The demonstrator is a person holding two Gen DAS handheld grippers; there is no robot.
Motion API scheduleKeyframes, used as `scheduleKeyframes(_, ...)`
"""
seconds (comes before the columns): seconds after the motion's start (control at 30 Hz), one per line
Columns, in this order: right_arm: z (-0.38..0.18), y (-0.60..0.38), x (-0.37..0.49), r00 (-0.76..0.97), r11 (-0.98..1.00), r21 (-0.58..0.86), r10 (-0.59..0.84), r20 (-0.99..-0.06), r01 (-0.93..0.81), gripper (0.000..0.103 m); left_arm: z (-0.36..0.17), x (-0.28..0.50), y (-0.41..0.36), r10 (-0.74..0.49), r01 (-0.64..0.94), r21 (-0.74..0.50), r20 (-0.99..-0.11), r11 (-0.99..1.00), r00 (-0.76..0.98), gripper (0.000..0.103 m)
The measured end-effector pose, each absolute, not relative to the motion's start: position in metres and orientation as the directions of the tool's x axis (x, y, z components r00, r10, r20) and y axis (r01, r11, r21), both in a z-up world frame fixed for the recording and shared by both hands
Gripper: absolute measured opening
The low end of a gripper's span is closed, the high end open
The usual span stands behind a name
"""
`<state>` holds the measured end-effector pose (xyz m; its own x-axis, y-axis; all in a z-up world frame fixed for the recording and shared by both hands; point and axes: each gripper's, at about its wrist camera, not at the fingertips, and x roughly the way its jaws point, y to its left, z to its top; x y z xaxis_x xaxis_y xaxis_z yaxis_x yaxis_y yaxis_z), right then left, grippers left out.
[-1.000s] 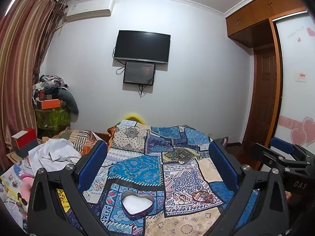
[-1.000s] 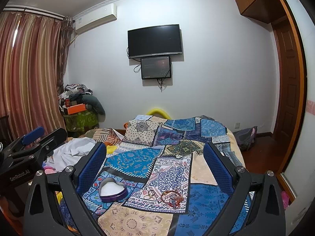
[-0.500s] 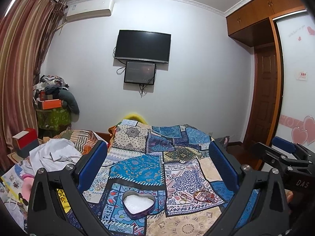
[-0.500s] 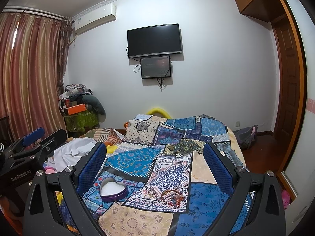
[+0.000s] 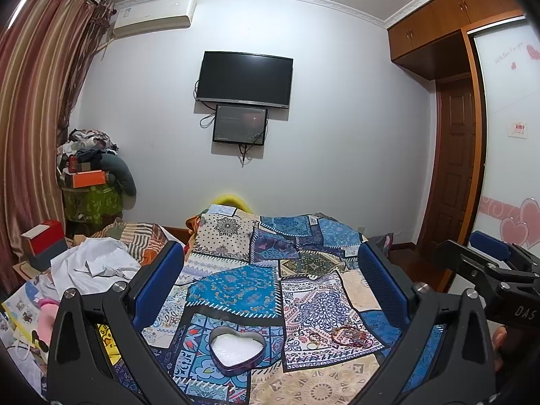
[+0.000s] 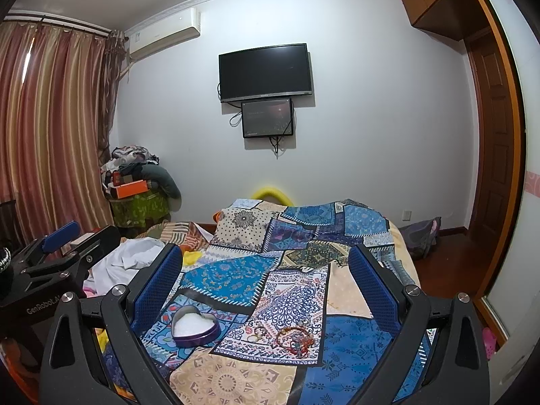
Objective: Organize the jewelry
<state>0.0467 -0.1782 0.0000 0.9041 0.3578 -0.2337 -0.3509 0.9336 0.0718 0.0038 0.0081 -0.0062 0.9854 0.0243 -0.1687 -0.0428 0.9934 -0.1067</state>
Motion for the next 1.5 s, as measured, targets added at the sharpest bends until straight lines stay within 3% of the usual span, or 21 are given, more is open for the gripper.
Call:
scheduleKeyframes(0.5, 0.000, -0.179, 0.050, 0.901, 0.934, 0.070, 0.357, -0.246, -0.351, 0.098, -0.008, 0.009, 0.008, 0.010, -0.030, -0.113, -0.179, 0.993, 0.984, 0.103)
scheduleKeyframes(0.87, -0.019, -0.184, 0.077, 0.892, 0.942, 0.083, 0.334, -0.304, -0.324, 0.098, -0.027, 0.044, 0.009, 0.009, -0.042, -0.126, -0.252, 0.991, 0.968, 0.103)
scheduleKeyframes(1.13, -0.049, -0.193, 0.105, 0.895, 0.972, 0.035, 0.229, -0.383, -0.234, 0.098, -0.063, 0.085, 0.007, 0.009, -0.069, -0.143, -0.385, 0.987, 0.923, 0.103)
scheduleKeyframes(1.5, -0.113, -0.210, 0.138, 0.771, 0.974, 0.001, 0.180, -0.611, -0.226, 0.098, -0.143, 0.134, -0.024, -0.076, 0.039, -0.073, -0.630, 0.997, 0.773, 0.103)
